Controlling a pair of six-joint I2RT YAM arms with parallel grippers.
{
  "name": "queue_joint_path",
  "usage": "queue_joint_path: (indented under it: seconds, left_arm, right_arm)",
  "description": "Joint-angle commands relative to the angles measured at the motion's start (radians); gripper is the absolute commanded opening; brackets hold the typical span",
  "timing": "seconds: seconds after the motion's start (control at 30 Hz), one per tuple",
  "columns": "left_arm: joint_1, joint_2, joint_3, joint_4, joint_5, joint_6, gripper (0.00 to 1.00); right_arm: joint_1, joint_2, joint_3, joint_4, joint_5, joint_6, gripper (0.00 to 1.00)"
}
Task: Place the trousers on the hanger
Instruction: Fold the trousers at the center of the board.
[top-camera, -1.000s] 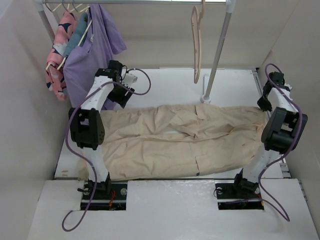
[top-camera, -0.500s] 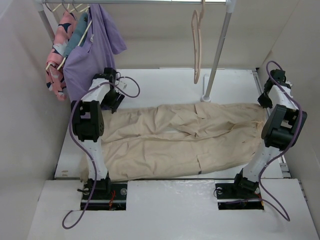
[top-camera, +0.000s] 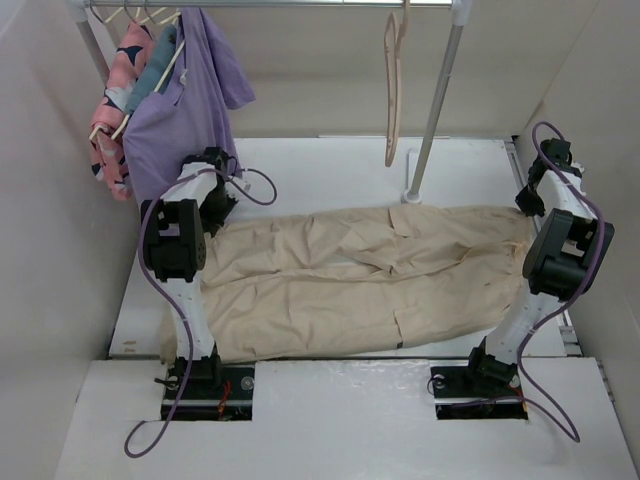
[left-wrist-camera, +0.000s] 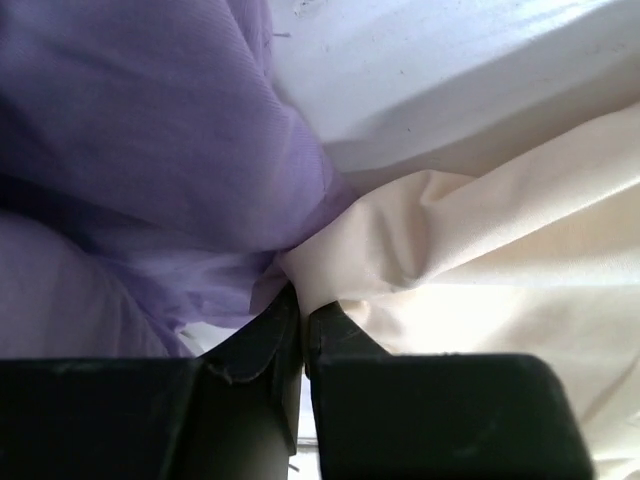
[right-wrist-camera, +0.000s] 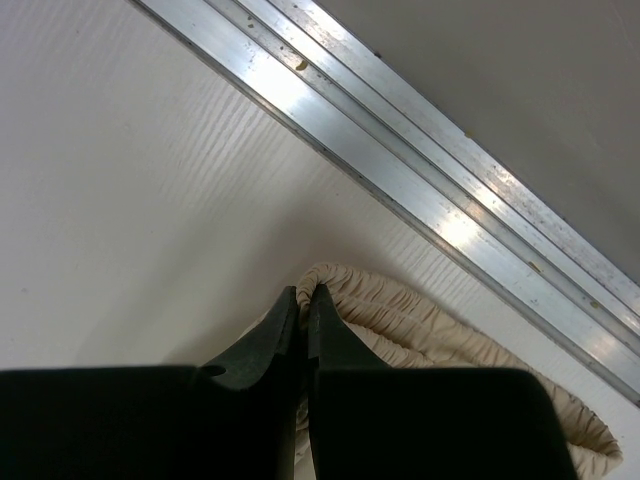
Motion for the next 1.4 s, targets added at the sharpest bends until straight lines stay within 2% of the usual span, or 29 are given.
queue_joint_path:
  seconds: [0.0,0.23,0.37,0.43,0.53,0.67,0.8,0.9,1.0,1.1,1.17,1.3,1.37]
  left_arm:
    - [0.003,-0.088,0.069,-0.057,0.018,0.006,0.0]
    - [0.027,-0.275,0.234,-0.086,-0.074,0.019,0.0]
    - [0.047,-0.414,0.248,-0.086,-0.1,0.043,0.0]
    - [0.047,-0.476,0.204,-0.086,-0.109,0.043,0.0]
    - [0.047,-0.602,0.055,-0.086,-0.109,0.08,0.0]
    - [0.056,-0.776,-0.216,-0.135,-0.121,0.127,0.0]
    - [0.056,-0.878,-0.389,-0.193,-0.121,0.172,0.0]
    - [0.056,-0.951,-0.463,-0.203,-0.054,0.193,0.0]
    - [0.056,-0.961,-0.517,-0.152,-0.013,0.184,0.0]
    - [0.056,-0.947,-0.502,-0.121,0.001,0.174,0.0]
    - [0.056,-0.927,-0.415,-0.121,-0.008,0.174,0.0]
    - [0.075,-0.953,-0.268,-0.187,-0.049,0.271,0.0]
    - [0.075,-0.982,-0.256,-0.23,-0.092,0.315,0.0]
  right_arm:
    - [-0.004,-0.025,0.038,0.022,-0.007,-0.008,0.0]
    - [-0.026,-0.048,0.081,0.022,-0.085,0.024,0.0]
    - [-0.047,-0.093,0.081,0.04,-0.117,0.05,0.0]
    - [-0.056,-0.111,0.069,0.051,-0.117,0.05,0.0]
    - [-0.067,-0.136,0.034,0.06,-0.117,0.06,0.0]
    - [-0.125,-0.209,-0.055,0.08,-0.171,0.124,0.0]
    - [-0.174,-0.28,-0.153,0.112,-0.211,0.145,0.0]
    - [-0.184,-0.306,-0.192,0.121,-0.211,0.145,0.0]
    - [-0.184,-0.294,-0.203,0.108,-0.267,0.135,0.0]
    - [-0.184,-0.281,-0.215,0.108,-0.317,0.144,0.0]
    - [-0.184,-0.329,-0.195,0.098,-0.317,0.155,0.0]
    - [-0.211,-0.411,-0.149,0.049,-0.291,0.187,0.0]
    - [-0.258,-0.451,-0.184,0.039,-0.3,0.213,0.0]
